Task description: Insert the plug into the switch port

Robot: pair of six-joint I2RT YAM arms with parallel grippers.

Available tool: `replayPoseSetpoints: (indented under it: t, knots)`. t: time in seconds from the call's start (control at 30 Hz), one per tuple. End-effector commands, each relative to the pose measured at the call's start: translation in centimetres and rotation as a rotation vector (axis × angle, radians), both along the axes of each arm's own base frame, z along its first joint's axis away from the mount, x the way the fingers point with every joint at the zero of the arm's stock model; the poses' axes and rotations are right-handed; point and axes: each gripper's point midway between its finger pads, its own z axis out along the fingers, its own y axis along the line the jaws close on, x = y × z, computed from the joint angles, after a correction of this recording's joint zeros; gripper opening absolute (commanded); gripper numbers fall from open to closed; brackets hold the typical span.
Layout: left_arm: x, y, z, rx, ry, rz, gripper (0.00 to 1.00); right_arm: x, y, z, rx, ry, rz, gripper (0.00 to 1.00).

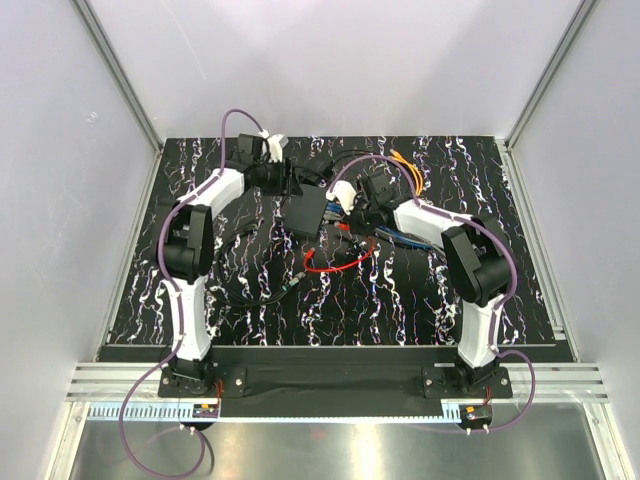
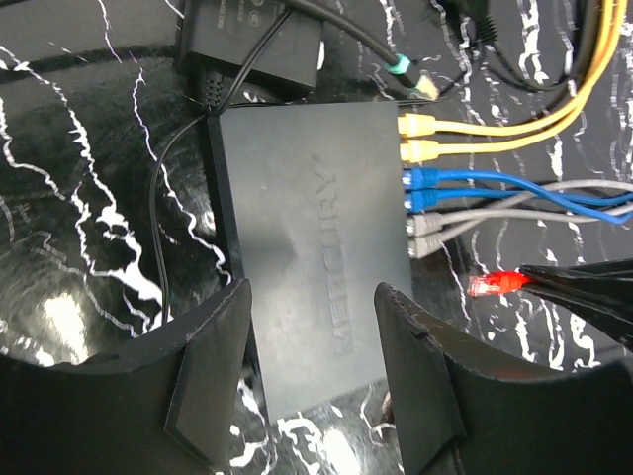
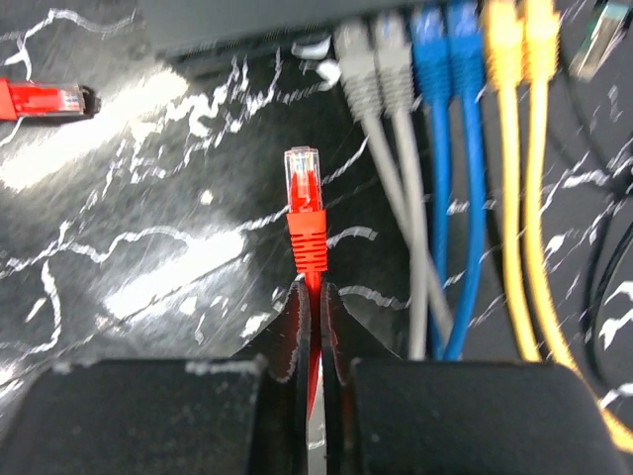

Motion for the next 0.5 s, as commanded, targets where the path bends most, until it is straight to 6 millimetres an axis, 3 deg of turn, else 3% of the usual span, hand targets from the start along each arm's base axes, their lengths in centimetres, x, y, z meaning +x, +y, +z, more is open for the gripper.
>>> replayPoseSetpoints:
  t: [0.0, 0.47]
  knots:
    - [1.3, -0.2, 0.3, 0.003, -0.025, -0.005, 0.57, 2.3, 1.8, 1.9, 0.044, -0.101, 0.064, 0.00]
    - [1.9, -0.5, -1.7, 0.005, 0.002, -0.013, 0.57, 3.2, 3.7, 0.8, 0.042, -0.076, 0.175, 0.00]
